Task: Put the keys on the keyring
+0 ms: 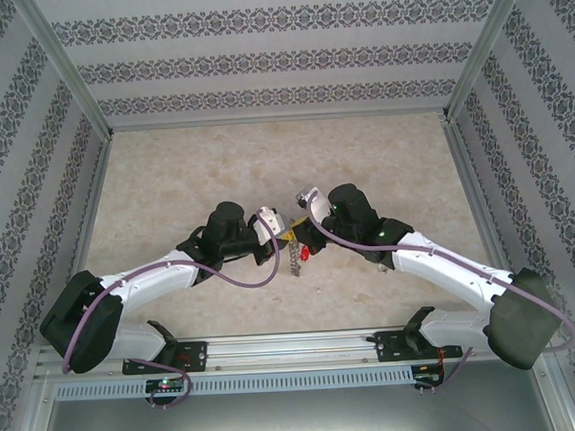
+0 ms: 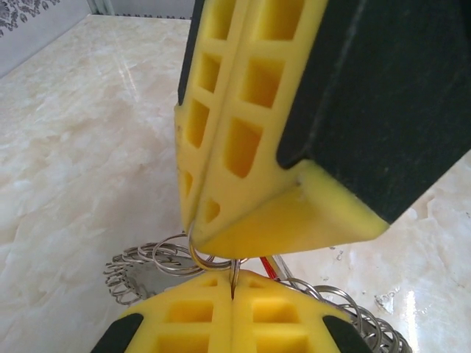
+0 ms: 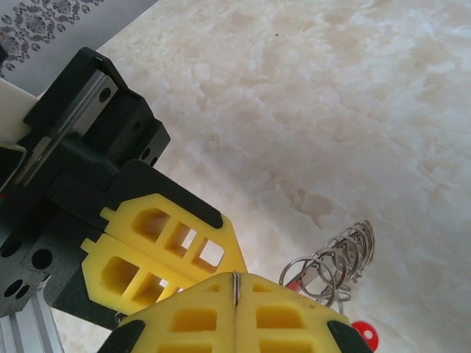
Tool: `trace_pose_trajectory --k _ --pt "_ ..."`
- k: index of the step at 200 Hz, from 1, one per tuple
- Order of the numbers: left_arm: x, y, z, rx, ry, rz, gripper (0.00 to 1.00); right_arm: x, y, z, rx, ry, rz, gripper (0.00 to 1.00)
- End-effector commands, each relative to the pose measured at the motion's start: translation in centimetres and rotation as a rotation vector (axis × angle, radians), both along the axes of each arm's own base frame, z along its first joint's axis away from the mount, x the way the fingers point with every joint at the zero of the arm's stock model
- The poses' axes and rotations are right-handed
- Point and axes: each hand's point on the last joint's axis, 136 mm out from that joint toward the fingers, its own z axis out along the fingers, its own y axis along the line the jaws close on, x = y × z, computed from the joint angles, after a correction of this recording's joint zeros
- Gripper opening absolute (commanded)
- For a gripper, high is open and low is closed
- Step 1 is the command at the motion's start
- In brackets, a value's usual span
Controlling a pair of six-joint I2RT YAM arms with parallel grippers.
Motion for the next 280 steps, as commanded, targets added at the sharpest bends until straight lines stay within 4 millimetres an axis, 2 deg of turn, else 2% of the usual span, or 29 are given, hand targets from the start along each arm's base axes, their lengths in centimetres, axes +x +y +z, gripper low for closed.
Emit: trace_pose_trajectory --k 1,20,41,114,139,167,217,236,248,264,280 --pt "0.3 0.0 1.3 -0.021 -0.030 0.022 0.20 -0.3 -0.4 0.4 -0.008 -0.016 -0.016 0.00" --pt "0.2 0.3 1.3 -0.031 -0.027 0.039 0.29 0.0 -1.7 -0.6 -0.028 0.019 -0.077 0.00" --pt "0.0 0.8 1.8 -0.055 -0.026 0.061 0.33 -0.1 -2.9 -1.8 -0.031 0.058 -0.134 0.00" --pt "-0.4 2.5 2.9 -0.110 -0.025 0.149 0.35 -1.8 -7.4 -5.8 -0.048 0.173 -0.321 0.00" --pt "-0.3 2.5 2.5 -0.114 0.011 0.167 0.35 -2.7 -8.6 -7.8 -0.047 0.244 -0.385 0.00" --pt "0.4 3.1 2.0 -0.149 0.117 0.271 0.36 -3.9 -9.2 -9.9 -0.025 0.331 -0.440 0.00" --pt "1.3 5.5 -0.3 -0.181 0.341 0.515 0.39 -5.7 -9.8 -13.3 -0.058 0.452 -0.498 0.00" --pt "1.1 6.3 -1.1 -0.176 0.395 0.569 0.42 -6.4 -10.3 -14.2 -0.105 0.504 -0.516 0.16" --pt "1.1 7.0 -1.7 -0.175 0.440 0.628 0.46 -6.4 -11.4 -14.7 -0.157 0.521 -0.579 0.28" --pt "0.7 7.4 -2.2 -0.175 0.482 0.647 0.48 -6.1 -13.6 -15.1 -0.227 0.525 -0.688 0.33" --pt "0.5 8.2 -3.2 -0.179 0.545 0.706 0.62 -5.3 -15.0 -15.0 -0.228 0.527 -0.753 0.38"
